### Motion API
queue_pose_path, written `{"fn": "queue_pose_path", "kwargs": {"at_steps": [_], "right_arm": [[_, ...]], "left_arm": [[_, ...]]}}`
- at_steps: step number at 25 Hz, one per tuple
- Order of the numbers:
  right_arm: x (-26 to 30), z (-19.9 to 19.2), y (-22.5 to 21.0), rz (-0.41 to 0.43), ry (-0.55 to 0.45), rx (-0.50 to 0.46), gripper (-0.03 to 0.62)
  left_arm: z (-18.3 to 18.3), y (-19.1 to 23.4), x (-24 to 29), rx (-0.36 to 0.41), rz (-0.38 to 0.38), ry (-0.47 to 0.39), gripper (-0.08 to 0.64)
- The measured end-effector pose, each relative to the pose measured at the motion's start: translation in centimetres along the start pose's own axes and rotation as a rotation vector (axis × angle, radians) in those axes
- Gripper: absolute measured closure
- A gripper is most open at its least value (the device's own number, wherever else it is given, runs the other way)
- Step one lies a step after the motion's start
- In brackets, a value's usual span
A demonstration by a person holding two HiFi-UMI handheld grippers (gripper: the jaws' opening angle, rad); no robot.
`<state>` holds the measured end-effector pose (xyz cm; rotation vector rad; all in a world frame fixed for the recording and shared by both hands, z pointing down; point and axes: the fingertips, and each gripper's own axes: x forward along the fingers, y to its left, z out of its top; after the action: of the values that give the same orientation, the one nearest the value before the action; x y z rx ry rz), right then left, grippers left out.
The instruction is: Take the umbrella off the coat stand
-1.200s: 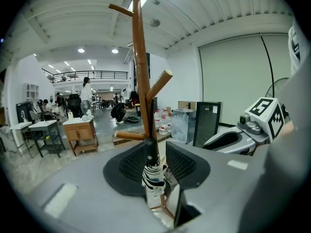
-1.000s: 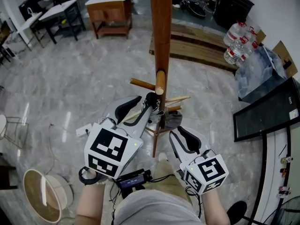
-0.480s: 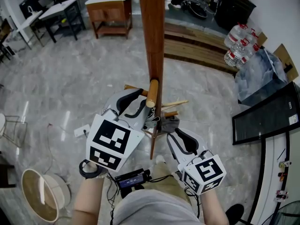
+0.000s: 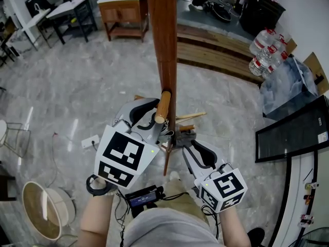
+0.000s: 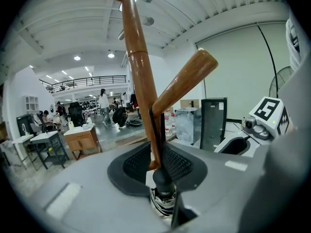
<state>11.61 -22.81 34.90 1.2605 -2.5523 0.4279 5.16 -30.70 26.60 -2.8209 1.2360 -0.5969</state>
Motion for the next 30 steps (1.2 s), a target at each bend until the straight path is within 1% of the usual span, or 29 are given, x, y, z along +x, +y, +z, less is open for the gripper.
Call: {"fn": "queue_pose_path", "kwargs": {"at_steps": [2, 4, 7, 10, 20, 27, 30], "right_arm": [[0.2, -0.1, 0.1, -0.002, -0.011, 0.004, 0.488], [0.3, 0.2, 0.1, 0.003, -0.019, 0.002, 0.489], [0.2, 1.0, -0.1, 0.016, -0.024, -0.004, 0.489], [0.3, 1.6, -0.1, 0.033, -0.031, -0.012, 0.488], [1.3, 3.7, 0.5, 0.097, -0.081, -0.062, 0.489], [2.1, 5.3, 0.9, 0.138, -0.107, -0.091, 0.489], [2.4, 6.6, 1.2, 0.163, -0.131, -0.091, 0.489]], "left_arm": [[-0.5, 0.0, -0.2, -0.002, 0.001, 0.000, 0.500], [-0.6, -0.1, -0.2, 0.004, 0.009, 0.005, 0.534], [-0.2, -0.1, -0.1, 0.027, 0.022, 0.021, 0.540], [0.0, -0.1, -0.1, 0.030, 0.020, 0.035, 0.541], [-0.6, -0.5, -0.6, 0.001, 0.015, 0.064, 0.540], [-0.7, -0.6, -1.0, -0.001, 0.017, 0.096, 0.538], [-0.5, -0.7, -1.2, 0.002, 0.020, 0.105, 0.538]]}}
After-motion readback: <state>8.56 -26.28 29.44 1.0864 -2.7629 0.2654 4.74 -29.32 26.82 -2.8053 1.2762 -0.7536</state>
